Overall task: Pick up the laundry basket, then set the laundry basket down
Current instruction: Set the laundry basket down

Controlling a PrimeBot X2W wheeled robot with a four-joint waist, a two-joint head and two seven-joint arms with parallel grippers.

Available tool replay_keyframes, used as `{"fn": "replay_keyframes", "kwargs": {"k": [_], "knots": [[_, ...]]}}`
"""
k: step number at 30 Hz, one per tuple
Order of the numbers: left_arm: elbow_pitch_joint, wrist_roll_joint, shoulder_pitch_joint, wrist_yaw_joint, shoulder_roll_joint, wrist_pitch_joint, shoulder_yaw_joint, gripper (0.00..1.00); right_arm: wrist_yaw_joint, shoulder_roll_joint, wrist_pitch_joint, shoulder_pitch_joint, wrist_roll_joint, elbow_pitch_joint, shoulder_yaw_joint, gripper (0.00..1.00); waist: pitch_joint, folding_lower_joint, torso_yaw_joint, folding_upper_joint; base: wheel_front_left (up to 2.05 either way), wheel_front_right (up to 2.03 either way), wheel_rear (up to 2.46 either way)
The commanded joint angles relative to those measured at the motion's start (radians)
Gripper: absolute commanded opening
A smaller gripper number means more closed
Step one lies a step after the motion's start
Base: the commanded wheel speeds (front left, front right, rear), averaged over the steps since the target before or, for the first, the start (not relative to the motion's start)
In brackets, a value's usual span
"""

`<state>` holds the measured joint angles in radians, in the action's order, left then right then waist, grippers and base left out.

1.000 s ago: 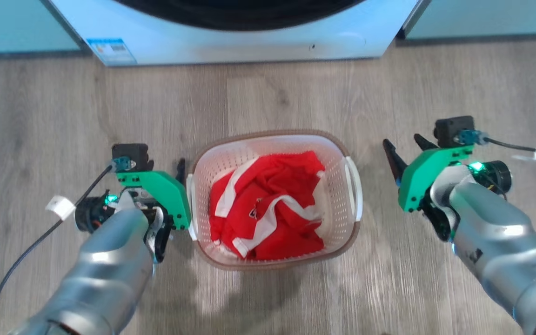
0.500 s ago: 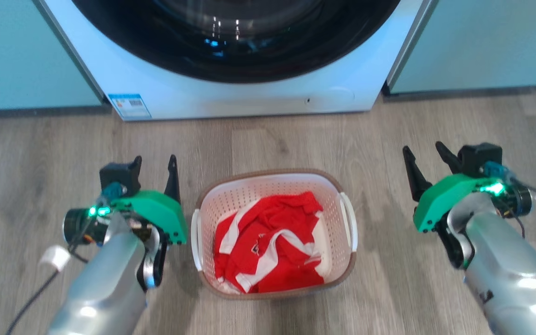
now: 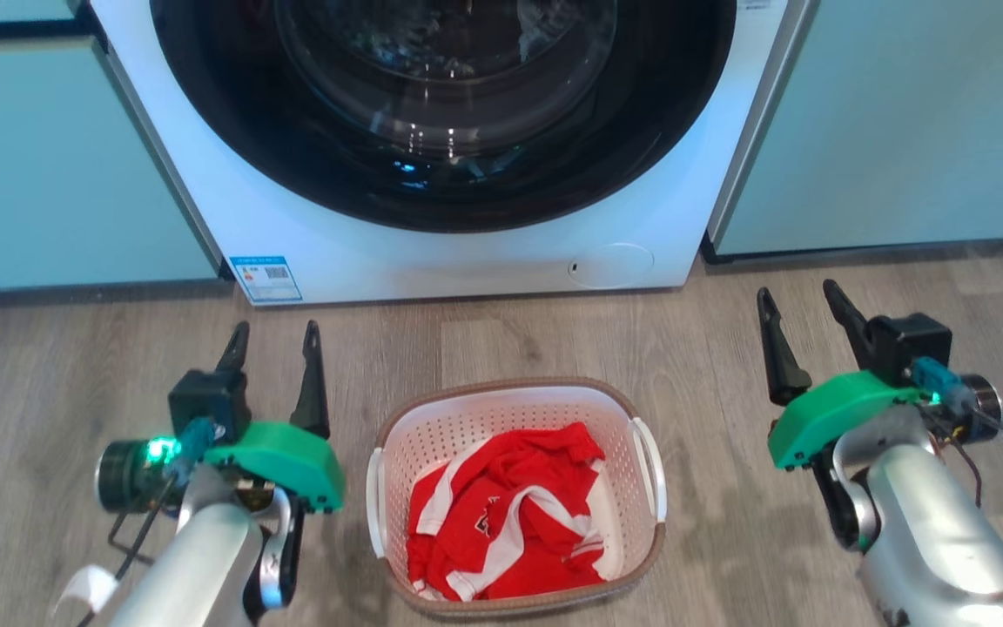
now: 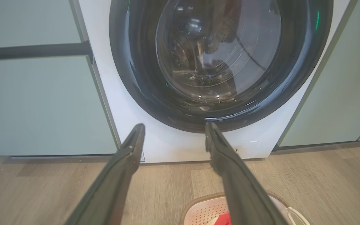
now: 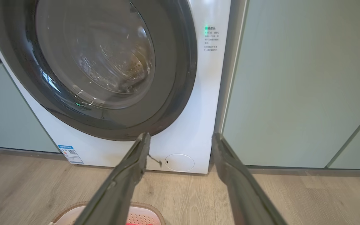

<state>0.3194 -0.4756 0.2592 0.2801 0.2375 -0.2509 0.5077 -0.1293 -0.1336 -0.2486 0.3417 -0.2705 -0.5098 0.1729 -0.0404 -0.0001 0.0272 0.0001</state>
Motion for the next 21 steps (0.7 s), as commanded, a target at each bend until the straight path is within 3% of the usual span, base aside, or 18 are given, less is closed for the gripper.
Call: {"fn": "replay_keyframes", "kwargs": {"k": [1, 11, 21], "knots": [[-0.044, 0.011, 0.023, 0.014, 0.038, -0.007, -0.039, 1.0, -0.001, 0.007, -0.013, 0.004, 0.013, 0.044, 0.008, 1.0, 0.011, 0.0001, 0.0, -0.0001, 0.0, 0.0, 0.0], [-0.217, 0.022, -0.103, 0.083, 0.099, 0.047, -0.039, 1.0, -0.001, 0.03, 0.006, -0.113, 0.073, 0.197, -0.042, 1.0, 0.041, 0.0001, 0.008, -0.0001, 0.0, 0.0, 0.0], [-0.302, 0.02, -0.175, 0.128, 0.113, 0.073, -0.035, 1.0, -0.001, 0.061, 0.061, -0.209, 0.048, 0.304, -0.09, 1.0, 0.05, 0.0001, 0.013, -0.0001, 0.0, 0.0, 0.0]]}}
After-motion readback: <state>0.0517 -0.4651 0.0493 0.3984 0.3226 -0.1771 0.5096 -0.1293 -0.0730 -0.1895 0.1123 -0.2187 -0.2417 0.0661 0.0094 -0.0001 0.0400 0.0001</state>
